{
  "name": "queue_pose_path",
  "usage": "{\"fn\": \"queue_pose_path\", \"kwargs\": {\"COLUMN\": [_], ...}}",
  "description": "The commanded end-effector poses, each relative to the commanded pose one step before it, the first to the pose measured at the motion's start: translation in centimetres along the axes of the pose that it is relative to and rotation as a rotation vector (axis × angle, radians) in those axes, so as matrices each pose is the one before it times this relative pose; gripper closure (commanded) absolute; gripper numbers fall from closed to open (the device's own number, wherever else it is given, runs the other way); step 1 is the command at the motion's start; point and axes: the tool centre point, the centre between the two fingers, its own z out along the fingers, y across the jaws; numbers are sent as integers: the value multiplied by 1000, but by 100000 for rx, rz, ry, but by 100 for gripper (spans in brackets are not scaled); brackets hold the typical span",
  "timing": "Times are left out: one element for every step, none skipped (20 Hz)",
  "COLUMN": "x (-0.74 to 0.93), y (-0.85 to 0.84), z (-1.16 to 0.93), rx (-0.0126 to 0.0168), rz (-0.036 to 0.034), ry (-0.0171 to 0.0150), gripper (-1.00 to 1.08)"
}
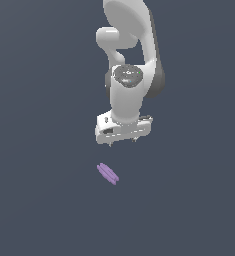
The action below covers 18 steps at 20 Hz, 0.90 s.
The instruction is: Pick up the object and move it to a goal position.
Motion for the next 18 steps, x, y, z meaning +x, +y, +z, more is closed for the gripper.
{"fn": "queue_pose_path", "kwargs": {"x": [590,256,261,263,257,243,229,214,200,184,169,154,137,122,106,89,70,52], "y": [540,255,277,300,316,323,331,337,342,348,353,357,362,365,367,366,350,332], "z": [605,276,296,317,330,335,339,343,347,351,355,358,362,365,369,368,353,337], "rx": [-65,-18,-12,-4,4,11,19,26,33,39,45,50,55,59,63,66,65,64], "rz": [-4593,-2102,-2219,-2337,-2398,-2392,-2385,-2378,-2372,-2364,-2356,-2349,-2340,-2333,-2325,-2292,-2175,-2051], "ry": [-81,-21,-20,-18,-14,-10,-6,-1,5,10,16,22,29,36,42,49,53,56], "gripper": [-92,-92,-92,-92,-92,-92,-92,-92,-92,-92,-92,-92,-92,-92,-92,-92,-92,-92]}}
